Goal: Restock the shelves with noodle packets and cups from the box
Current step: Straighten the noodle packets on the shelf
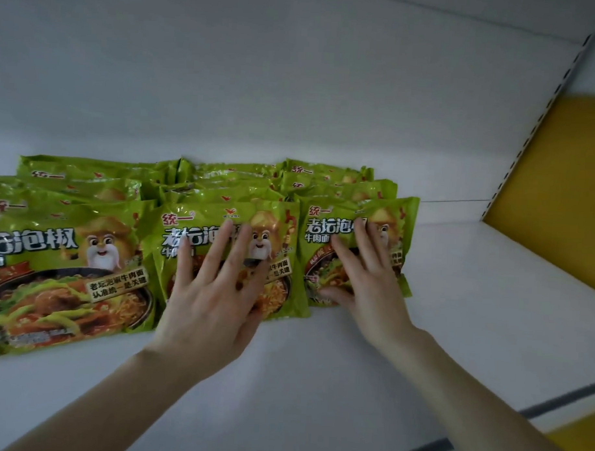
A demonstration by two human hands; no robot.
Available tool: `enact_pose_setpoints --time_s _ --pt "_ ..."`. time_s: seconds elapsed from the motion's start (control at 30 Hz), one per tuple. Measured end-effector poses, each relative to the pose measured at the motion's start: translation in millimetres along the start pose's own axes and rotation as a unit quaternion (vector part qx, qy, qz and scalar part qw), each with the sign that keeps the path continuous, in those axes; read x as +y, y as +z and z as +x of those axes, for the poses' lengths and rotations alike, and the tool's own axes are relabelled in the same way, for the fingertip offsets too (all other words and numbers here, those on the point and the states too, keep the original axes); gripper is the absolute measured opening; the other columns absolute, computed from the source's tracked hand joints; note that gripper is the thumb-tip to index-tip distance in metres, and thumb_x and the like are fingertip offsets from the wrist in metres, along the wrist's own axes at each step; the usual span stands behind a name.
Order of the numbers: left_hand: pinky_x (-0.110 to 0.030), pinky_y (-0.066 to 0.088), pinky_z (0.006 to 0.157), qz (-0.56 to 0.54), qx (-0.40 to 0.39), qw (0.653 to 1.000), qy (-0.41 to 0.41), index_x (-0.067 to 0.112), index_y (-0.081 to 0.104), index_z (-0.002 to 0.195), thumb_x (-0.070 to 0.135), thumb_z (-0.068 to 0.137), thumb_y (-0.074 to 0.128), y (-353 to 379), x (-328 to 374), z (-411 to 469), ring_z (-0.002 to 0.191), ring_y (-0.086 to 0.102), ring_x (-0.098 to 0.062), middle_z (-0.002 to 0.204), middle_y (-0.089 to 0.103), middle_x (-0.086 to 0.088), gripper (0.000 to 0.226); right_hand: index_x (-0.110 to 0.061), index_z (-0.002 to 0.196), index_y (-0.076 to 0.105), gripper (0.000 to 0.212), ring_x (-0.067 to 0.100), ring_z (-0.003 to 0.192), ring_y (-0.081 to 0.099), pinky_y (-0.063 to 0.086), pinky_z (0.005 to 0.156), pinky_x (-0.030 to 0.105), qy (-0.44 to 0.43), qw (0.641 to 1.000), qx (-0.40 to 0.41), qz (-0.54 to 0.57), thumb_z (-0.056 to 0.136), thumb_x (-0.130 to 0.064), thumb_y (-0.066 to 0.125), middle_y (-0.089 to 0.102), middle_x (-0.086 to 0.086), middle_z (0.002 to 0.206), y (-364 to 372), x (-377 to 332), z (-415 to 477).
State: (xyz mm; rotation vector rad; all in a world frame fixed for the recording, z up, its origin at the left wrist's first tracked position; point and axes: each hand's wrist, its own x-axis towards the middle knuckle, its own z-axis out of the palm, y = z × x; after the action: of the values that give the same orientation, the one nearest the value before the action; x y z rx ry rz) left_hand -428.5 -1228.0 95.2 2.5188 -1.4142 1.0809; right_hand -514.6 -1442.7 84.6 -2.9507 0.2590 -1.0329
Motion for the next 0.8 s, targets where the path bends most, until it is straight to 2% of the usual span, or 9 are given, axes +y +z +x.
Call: enact_pose_setpoints --time_s 0.13,0.23,0.33,0.4,0.5,0.57,0.63,0.7,0.8 --pt "-0.068 0.016 0.1 0.0 0.012 0.999 0.049 0.025 0.044 0.135 0.045 0.082 0.04 7.2 23.0 28.6 0.139 0.018 -0.036 0.149 0.025 -0.02 0.057 -0.013 0.131 0.05 0.065 0.024 0.139 0.024 0.026 0.109 0.038 0.07 0.981 0.051 0.172 0.077 -0.046 0.06 0.028 0.001 0.147 -22.0 4.0 0.3" --pt "-0.07 0.013 0.099 0.01 -0.015 0.998 0.053 0.029 0.04 0.137 0.048 0.083 0.036 19.7 25.5 41.4 0.139 0.018 -0.035 0.149 0.027 -0.02 0.058 -0.016 0.141 0.036 0.068 0.013 0.141 0.018 0.019 0.11 0.025 0.157 0.955 0.129 0.217 0.085 -0.048 0.056 0.024 0.002 0.152 -41.3 14.1 22.9" --pt "-0.069 0.009 0.098 0.015 -0.013 0.998 0.057 0.029 0.036 0.138 0.049 0.083 0.034 26.4 24.5 42.1 0.139 0.018 -0.036 0.147 0.03 -0.021 0.059 -0.02 0.148 0.012 0.088 0.014 0.144 0.01 0.015 0.116 0.034 0.282 0.903 0.091 0.312 0.081 -0.054 0.058 0.012 -0.001 0.157 -48.1 33.4 56.3" --pt "-0.069 0.011 0.098 0.012 -0.009 0.998 0.061 0.029 0.035 0.139 0.049 0.083 0.035 26.8 23.8 42.5 0.138 0.019 -0.037 0.147 0.03 -0.021 0.059 -0.022 0.148 0.006 0.094 0.017 0.144 0.012 0.017 0.115 0.038 0.335 0.857 0.045 0.39 0.078 -0.057 0.059 0.01 0.0 0.157 -47.0 43.6 72.8" --pt "-0.068 0.013 0.099 0.014 0.0 0.998 0.069 0.03 0.033 0.14 0.049 0.083 0.035 28.9 22.9 43.4 0.138 0.019 -0.037 0.147 0.028 -0.02 0.06 -0.021 0.149 0.005 0.093 0.021 0.141 0.023 0.03 0.106 0.031 0.344 0.818 -0.012 0.461 0.08 -0.055 0.057 0.028 0.002 0.151 -39.1 49.6 86.3" --pt "-0.069 0.014 0.1 0.016 0.009 0.997 0.072 0.031 0.031 0.141 0.049 0.083 0.035 31.3 22.4 43.0 0.138 0.019 -0.037 0.147 0.028 -0.02 0.061 -0.018 0.149 0.006 0.087 0.026 0.133 0.037 0.042 0.084 0.02 0.335 0.819 -0.03 0.466 0.084 -0.051 0.054 0.055 -0.009 0.116 -34.8 48.5 92.6" --pt "-0.069 0.014 0.099 0.016 0.013 0.997 0.074 0.032 0.031 0.141 0.049 0.083 0.036 33.2 22.0 43.6 0.138 0.02 -0.038 0.146 0.029 -0.02 0.061 -0.018 0.149 0.008 0.083 0.026 0.123 0.047 0.044 0.081 0.023 0.317 0.823 -0.038 0.47 0.086 -0.05 0.052 0.054 -0.012 0.098 -30.1 47.5 97.4" --pt "-0.069 0.015 0.099 0.017 0.011 0.997 0.075 0.031 0.032 0.141 0.048 0.083 0.036 33.9 21.5 45.4 0.138 0.02 -0.038 0.146 0.029 -0.021 0.06 -0.018 0.148 0.014 0.081 0.014 0.11 0.052 0.04 0.088 0.025 0.297 0.825 -0.041 0.48 0.084 -0.052 0.052 0.053 -0.006 0.111 -24.2 48.5 99.2" --pt "-0.07 0.013 0.099 0.009 0.006 0.998 0.07 0.029 0.038 0.139 0.048 0.083 0.037 32.7 22.8 44.6 0.137 0.02 -0.038 0.146 0.032 -0.022 0.058 -0.019 0.144 0.023 0.079 0.016 0.12 0.047 0.035 0.104 0.034 0.283 0.826 -0.022 0.486 0.081 -0.054 0.055 0.051 0.002 0.13 -18.2 48.7 97.5"
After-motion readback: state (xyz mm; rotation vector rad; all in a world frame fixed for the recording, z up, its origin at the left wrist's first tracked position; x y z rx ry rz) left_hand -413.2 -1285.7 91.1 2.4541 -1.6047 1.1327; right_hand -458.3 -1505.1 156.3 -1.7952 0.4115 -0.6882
